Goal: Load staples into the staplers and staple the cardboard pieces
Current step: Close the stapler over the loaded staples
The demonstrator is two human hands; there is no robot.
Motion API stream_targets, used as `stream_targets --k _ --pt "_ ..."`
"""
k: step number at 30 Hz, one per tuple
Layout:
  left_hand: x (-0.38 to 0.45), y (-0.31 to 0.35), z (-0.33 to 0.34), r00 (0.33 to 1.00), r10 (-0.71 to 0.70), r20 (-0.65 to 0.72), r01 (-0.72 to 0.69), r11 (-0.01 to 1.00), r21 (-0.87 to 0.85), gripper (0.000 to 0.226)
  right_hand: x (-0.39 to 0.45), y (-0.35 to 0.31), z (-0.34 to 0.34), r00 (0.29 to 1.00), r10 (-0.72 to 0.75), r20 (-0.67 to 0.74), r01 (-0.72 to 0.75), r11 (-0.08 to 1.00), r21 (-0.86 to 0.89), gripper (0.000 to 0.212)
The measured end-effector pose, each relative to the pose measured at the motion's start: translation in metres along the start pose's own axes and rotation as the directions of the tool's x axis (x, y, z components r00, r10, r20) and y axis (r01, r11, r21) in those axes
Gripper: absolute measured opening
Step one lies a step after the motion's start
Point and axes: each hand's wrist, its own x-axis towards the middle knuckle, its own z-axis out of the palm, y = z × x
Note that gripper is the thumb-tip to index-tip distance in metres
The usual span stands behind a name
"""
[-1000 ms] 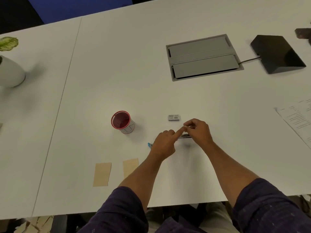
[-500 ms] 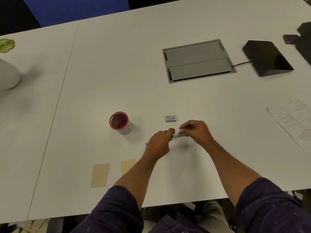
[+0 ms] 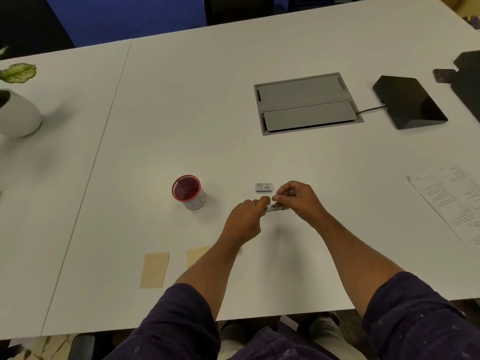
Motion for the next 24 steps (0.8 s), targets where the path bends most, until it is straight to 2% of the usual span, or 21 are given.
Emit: stream_targets --k 5,9,14,19,24 --pt "0.004 0.003 0.000 0.999 0.023 -0.028 -0.022 1.000 0.011 0.040 -0.001 -0.005 -0.008 0.999 -0.005 0.032 0.006 0.999 -0.035 0.015" --pt "0.006 0.005 0.001 1.000 0.012 -0.028 -0.011 1.000 0.007 0.042 -0.003 -0.006 -0.014 0.998 0.010 0.055 -0.002 0.989 -0.145 0.013" --pt "0.007 0.007 0.002 0.999 0.008 -0.031 -0.009 1.000 -0.005 0.035 -0.004 -0.005 -0.016 0.998 0.032 0.054 -0.020 0.976 -0.217 0.012" --pt "0.008 0.008 0.002 0.999 0.015 -0.051 -0.016 1.000 -0.020 0.037 -0.003 -0.005 -0.012 1.000 -0.005 0.006 0.006 0.973 -0.233 0.016" --pt "0.009 0.008 0.001 0.998 0.026 -0.056 -0.028 0.999 -0.039 0.036 0.000 -0.002 -0.008 0.998 -0.059 0.019 0.062 0.948 -0.312 0.016"
